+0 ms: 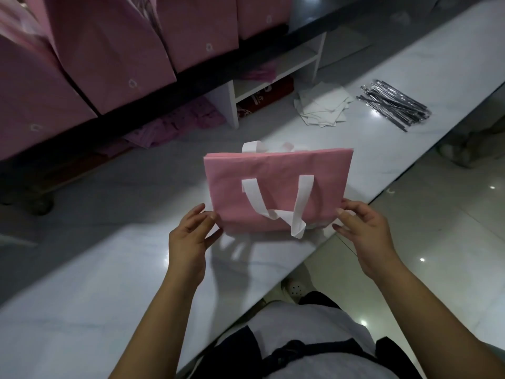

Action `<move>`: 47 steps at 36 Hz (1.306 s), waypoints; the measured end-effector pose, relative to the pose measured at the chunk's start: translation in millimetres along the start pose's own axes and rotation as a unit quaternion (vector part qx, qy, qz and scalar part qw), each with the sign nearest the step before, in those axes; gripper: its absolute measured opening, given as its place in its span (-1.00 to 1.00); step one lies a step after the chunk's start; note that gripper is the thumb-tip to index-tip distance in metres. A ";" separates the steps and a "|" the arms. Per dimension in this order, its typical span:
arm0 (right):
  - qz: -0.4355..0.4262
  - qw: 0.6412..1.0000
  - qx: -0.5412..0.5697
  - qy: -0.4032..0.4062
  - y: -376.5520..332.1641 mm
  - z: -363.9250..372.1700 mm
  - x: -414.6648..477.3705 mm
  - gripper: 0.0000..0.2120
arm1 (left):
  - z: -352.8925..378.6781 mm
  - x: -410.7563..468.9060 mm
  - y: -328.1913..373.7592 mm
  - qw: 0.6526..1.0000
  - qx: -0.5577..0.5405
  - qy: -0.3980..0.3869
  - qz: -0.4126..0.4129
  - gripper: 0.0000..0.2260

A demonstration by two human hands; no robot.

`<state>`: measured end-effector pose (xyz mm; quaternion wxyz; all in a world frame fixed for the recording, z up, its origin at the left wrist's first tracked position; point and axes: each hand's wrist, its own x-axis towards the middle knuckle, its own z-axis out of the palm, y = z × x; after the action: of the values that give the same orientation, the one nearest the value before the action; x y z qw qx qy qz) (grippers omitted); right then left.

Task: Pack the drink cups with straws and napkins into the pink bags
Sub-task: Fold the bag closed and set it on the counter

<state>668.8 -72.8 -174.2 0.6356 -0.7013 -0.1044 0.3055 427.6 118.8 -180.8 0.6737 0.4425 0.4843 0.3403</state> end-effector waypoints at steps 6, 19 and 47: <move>-0.009 0.999 -0.022 -0.033 4.6 3.5 -21.9 -0.91 | -6.7 20.7 11.3 1.000 -0.011 -0.006 -0.002 -0.90; -0.021 0.975 -0.168 -0.143 -67.5 -43.8 -1.9 -0.72 | -1.2 29.0 -4.9 0.996 -0.060 0.067 0.022 -0.77; 0.050 0.828 -0.099 -0.549 -31.7 57.0 164.7 -0.33 | 145.2 -42.2 -50.2 0.966 -0.067 0.239 0.075 -0.46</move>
<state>774.9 67.7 -192.9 0.3844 -0.4809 -0.4307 0.6599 554.9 23.8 -192.2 0.5391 0.3370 0.5731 0.5171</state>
